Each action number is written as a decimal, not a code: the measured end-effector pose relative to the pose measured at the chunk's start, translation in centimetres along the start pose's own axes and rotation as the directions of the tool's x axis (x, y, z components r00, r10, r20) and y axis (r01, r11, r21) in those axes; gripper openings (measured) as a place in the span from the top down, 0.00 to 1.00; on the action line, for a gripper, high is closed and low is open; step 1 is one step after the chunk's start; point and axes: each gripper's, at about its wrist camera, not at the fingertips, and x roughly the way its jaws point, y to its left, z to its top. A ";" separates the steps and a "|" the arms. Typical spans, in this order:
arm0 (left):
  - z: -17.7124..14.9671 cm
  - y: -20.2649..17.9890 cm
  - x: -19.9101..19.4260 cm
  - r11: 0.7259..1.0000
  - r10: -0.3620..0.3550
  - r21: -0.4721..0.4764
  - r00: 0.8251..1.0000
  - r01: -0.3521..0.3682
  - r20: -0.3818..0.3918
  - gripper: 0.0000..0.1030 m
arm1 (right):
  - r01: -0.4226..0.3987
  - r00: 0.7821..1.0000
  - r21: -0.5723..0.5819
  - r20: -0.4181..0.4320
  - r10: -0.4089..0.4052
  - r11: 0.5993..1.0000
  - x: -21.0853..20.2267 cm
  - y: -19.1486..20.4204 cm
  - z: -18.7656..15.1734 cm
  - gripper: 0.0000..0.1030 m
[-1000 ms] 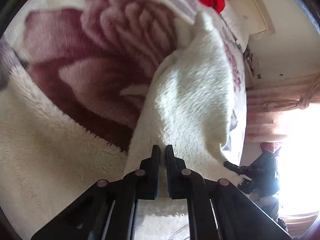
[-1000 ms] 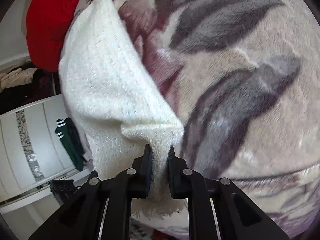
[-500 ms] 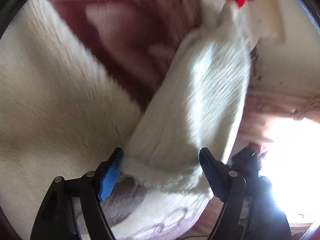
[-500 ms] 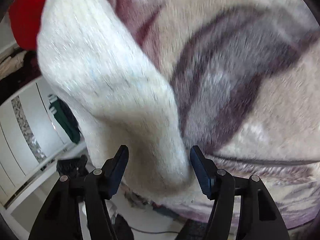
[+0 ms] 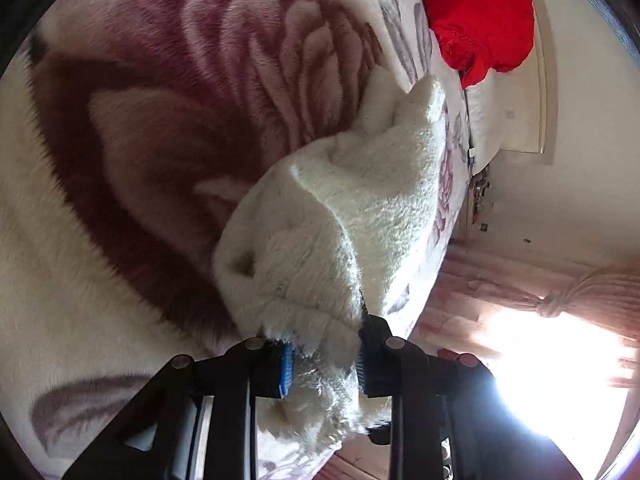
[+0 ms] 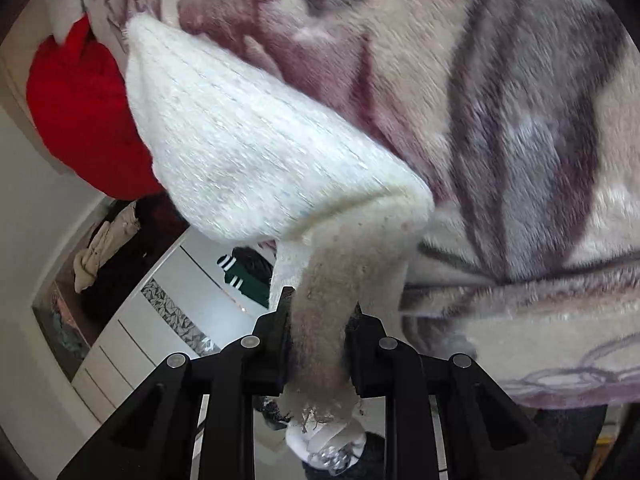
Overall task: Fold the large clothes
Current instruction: 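Grasp the folded cardigan side with both tools and lift it over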
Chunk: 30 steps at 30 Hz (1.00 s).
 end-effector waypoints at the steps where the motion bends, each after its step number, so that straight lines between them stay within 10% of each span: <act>1: 0.1 0.2 0.2 1.000 0.005 -0.005 1.000 -0.005 -0.004 0.80 | 0.003 1.000 -0.004 0.018 -0.003 1.000 0.0 0.5 0.3 0.77; 5: -0.5 0.0 0.9 1.000 0.013 0.005 1.000 -0.013 -0.009 0.80 | 0.004 0.999 -0.006 0.040 -0.004 1.000 -1.1 0.5 1.3 0.77; 11: -5.2 5.1 -0.3 0.982 0.180 0.077 0.982 -0.175 -0.052 0.81 | 0.233 0.970 -0.115 0.099 -0.223 0.966 -3.5 -2.2 0.6 0.84; 14: -6.7 6.7 -1.7 0.991 0.112 0.079 0.992 -0.107 -0.060 0.74 | 0.316 0.948 -0.179 0.086 -0.305 0.932 -3.0 -3.8 0.2 0.83; 19: -6.3 6.0 -5.6 0.994 0.069 0.083 0.997 -0.071 0.026 0.51 | 0.416 0.909 -0.334 0.179 -0.376 0.846 -3.9 -1.1 -1.8 0.51; 25: -5.0 3.2 -3.5 0.956 0.182 0.224 0.982 -0.191 0.060 0.42 | 0.436 0.899 -0.457 0.184 -0.397 0.776 -2.2 1.8 -4.0 0.51; 27: -5.1 2.9 -2.4 0.936 0.225 0.259 0.971 -0.239 0.083 0.49 | 0.460 0.885 -0.470 0.178 -0.429 0.754 0.3 2.3 -4.6 0.51; 28: -5.4 2.8 -2.2 0.925 0.241 0.275 0.964 -0.262 0.109 0.80 | 0.486 0.872 -0.478 0.204 -0.446 0.732 0.6 2.0 -4.9 0.55; 30: -5.9 2.3 -1.8 0.913 0.263 0.295 0.959 -0.282 0.101 0.93 | 0.535 0.844 -0.481 0.268 -0.465 0.694 1.3 1.8 -5.9 0.88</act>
